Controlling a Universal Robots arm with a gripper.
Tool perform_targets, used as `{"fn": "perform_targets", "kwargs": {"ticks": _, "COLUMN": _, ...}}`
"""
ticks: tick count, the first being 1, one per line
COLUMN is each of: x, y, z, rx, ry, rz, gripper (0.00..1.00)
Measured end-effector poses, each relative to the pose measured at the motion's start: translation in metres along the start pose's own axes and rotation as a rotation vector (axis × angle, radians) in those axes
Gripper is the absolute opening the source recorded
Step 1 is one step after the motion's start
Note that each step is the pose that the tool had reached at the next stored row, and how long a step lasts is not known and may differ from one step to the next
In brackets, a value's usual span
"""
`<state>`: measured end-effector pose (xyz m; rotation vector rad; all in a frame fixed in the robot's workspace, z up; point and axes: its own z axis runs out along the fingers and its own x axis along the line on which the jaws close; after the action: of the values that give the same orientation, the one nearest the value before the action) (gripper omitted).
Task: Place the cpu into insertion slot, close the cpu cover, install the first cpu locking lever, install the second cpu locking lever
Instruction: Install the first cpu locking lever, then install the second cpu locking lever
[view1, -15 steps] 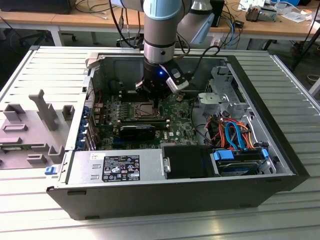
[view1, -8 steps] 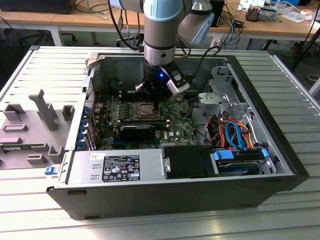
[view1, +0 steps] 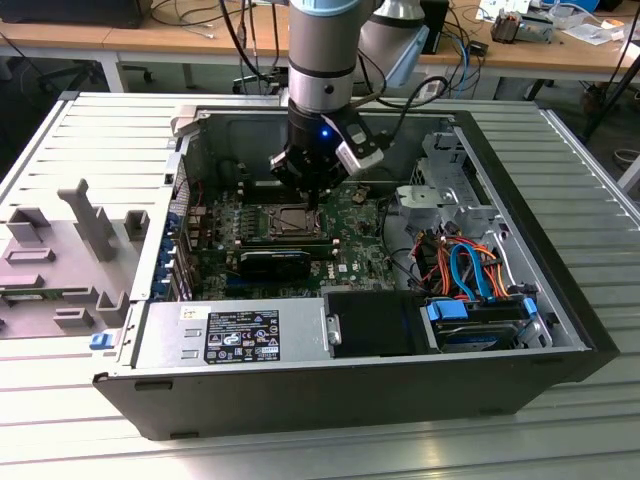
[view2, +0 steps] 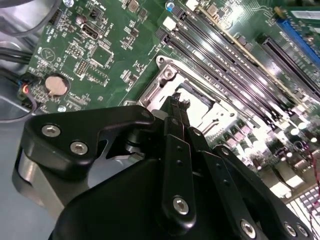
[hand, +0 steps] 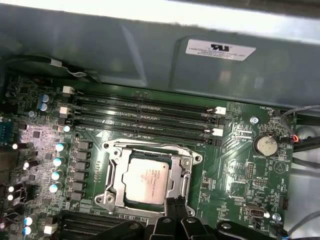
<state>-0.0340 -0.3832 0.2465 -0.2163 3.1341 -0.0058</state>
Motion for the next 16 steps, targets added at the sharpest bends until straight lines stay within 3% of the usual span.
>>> {"fn": "perform_targets", "kwargs": {"ticks": 16, "x": 0.0002, "y": -0.0019, "z": -0.0009, "rx": 0.0004, "ry": 0.0001, "rz": 0.001, "gripper": 0.11}}
